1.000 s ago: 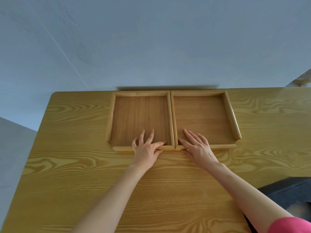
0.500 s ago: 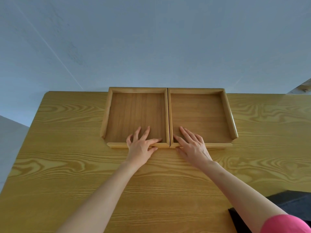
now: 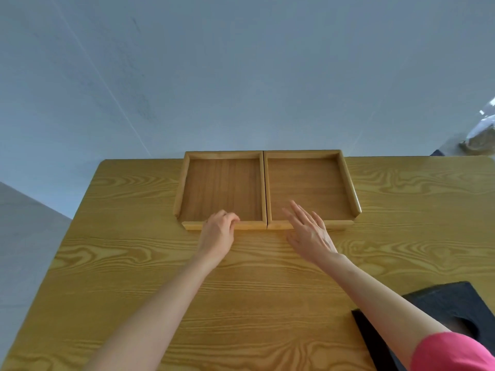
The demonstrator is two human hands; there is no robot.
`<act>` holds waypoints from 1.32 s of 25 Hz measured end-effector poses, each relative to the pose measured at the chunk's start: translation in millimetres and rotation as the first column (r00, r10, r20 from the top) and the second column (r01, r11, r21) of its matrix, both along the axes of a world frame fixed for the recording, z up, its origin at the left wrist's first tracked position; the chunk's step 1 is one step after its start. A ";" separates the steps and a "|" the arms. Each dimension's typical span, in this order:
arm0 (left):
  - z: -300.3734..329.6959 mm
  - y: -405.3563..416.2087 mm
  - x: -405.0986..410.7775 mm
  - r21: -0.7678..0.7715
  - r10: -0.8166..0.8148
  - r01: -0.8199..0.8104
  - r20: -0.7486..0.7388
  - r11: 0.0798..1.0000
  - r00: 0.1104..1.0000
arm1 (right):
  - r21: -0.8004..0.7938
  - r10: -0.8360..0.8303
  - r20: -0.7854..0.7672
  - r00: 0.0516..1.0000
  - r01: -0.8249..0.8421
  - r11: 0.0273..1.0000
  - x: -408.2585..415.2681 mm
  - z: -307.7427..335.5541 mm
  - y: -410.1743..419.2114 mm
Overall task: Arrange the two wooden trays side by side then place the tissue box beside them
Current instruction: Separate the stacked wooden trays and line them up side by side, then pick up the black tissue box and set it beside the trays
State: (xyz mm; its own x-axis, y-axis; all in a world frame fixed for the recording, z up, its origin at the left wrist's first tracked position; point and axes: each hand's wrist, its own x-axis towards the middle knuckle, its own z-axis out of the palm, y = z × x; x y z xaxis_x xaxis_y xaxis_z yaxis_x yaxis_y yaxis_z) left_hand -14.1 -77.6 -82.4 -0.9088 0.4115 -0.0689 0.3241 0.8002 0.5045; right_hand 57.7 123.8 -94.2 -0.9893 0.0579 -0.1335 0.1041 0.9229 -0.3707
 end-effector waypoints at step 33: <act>4.4 193.9 210.7 -0.003 -0.383 0.406 0.321 0.914 0.866 | 0.113 -0.500 0.209 0.841 0.487 0.866 243.1 31.2 159.8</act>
State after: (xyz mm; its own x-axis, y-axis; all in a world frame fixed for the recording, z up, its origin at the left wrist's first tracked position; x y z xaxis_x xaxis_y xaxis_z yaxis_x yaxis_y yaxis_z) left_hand 196.6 116.3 -78.0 -0.6000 0.7152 -0.3584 0.4578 0.6744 0.5794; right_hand 300.8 283.6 -63.0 -0.7718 0.5436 -0.3298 0.6246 0.7451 -0.2337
